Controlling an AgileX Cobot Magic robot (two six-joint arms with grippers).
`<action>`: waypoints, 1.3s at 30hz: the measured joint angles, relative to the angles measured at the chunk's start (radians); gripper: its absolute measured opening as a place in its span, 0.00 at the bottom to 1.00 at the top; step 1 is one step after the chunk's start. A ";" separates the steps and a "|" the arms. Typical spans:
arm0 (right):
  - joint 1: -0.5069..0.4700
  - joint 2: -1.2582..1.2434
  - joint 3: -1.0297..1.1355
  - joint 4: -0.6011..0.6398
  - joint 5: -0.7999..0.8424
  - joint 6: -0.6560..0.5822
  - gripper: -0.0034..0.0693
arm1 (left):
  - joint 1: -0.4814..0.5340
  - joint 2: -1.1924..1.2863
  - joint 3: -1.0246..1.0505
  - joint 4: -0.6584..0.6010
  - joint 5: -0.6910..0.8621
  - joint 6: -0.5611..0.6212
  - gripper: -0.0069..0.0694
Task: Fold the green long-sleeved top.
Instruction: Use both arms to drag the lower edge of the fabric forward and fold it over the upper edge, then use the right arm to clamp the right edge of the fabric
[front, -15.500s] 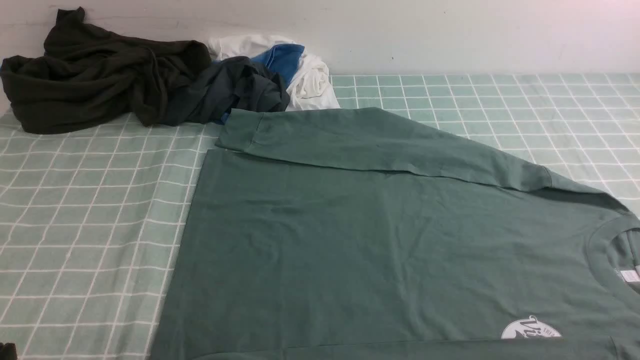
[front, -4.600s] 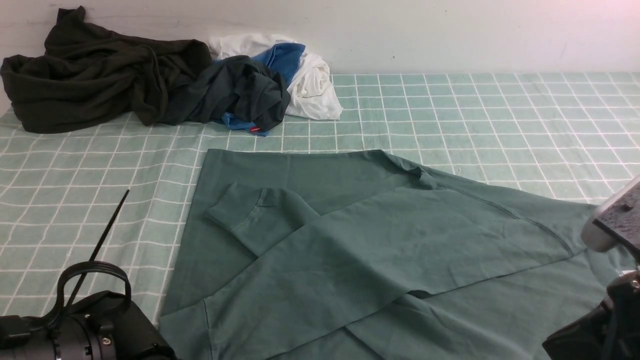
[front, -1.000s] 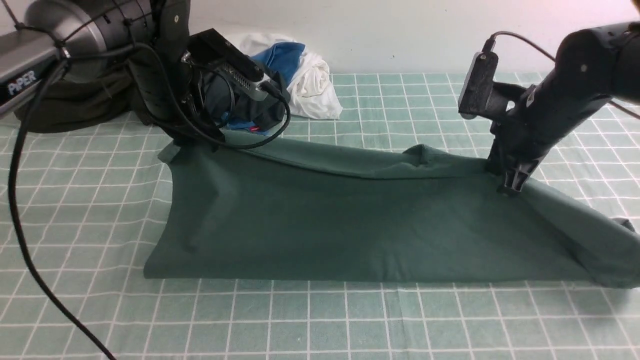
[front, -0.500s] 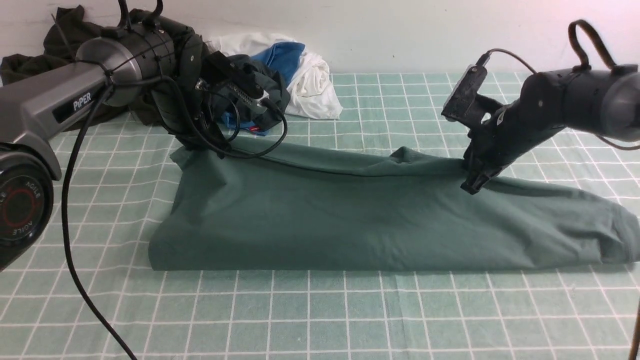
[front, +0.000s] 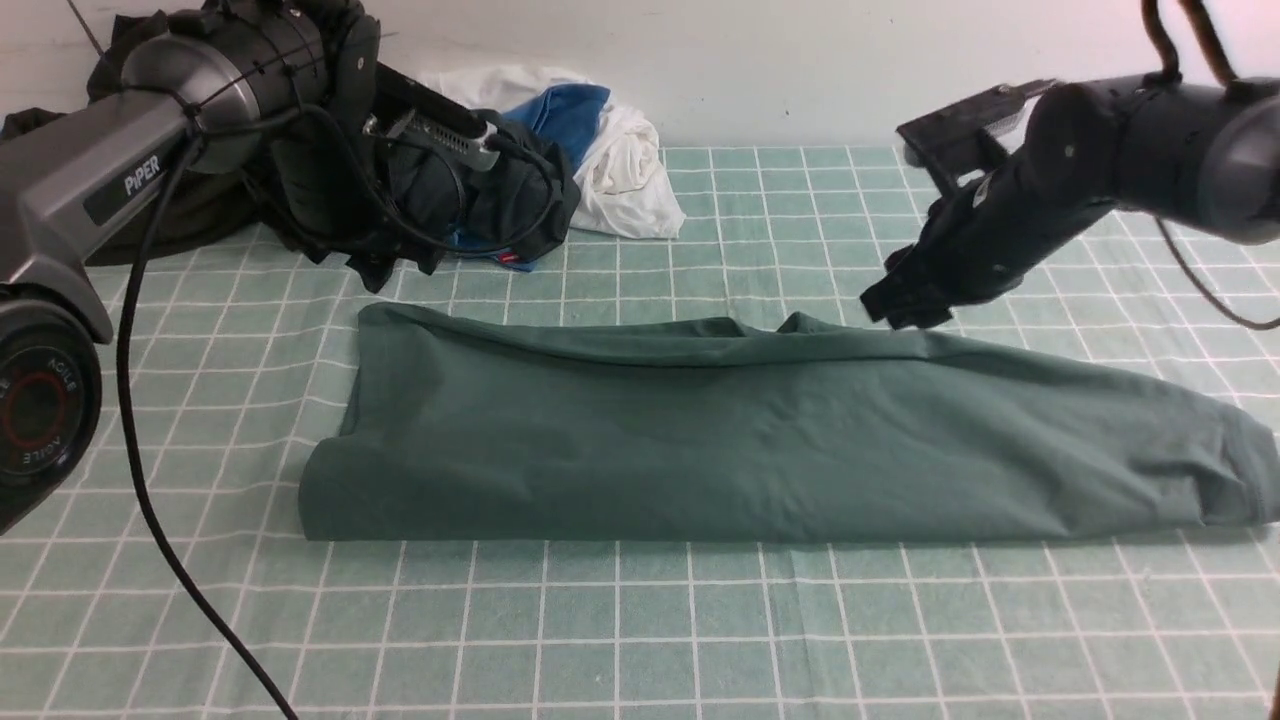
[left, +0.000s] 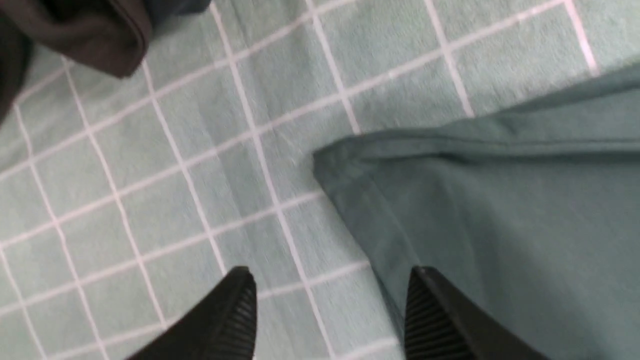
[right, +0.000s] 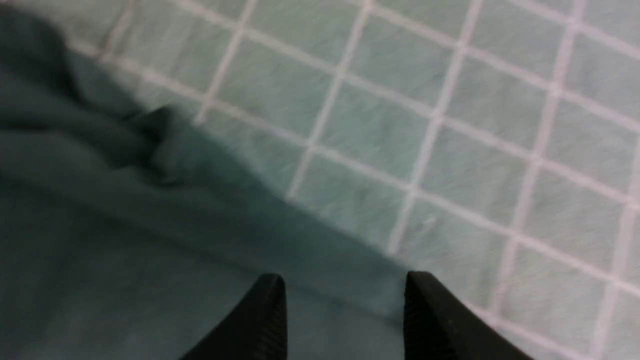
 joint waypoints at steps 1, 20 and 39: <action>0.020 0.011 0.000 0.039 0.020 -0.034 0.45 | -0.009 0.000 -0.011 -0.010 0.034 0.001 0.59; -0.126 0.157 -0.189 0.122 -0.191 0.149 0.37 | -0.060 -0.124 -0.016 -0.167 0.128 0.088 0.09; -0.169 -0.075 -0.286 0.063 0.441 -0.038 0.37 | -0.122 -0.199 0.702 -0.116 -0.024 0.012 0.09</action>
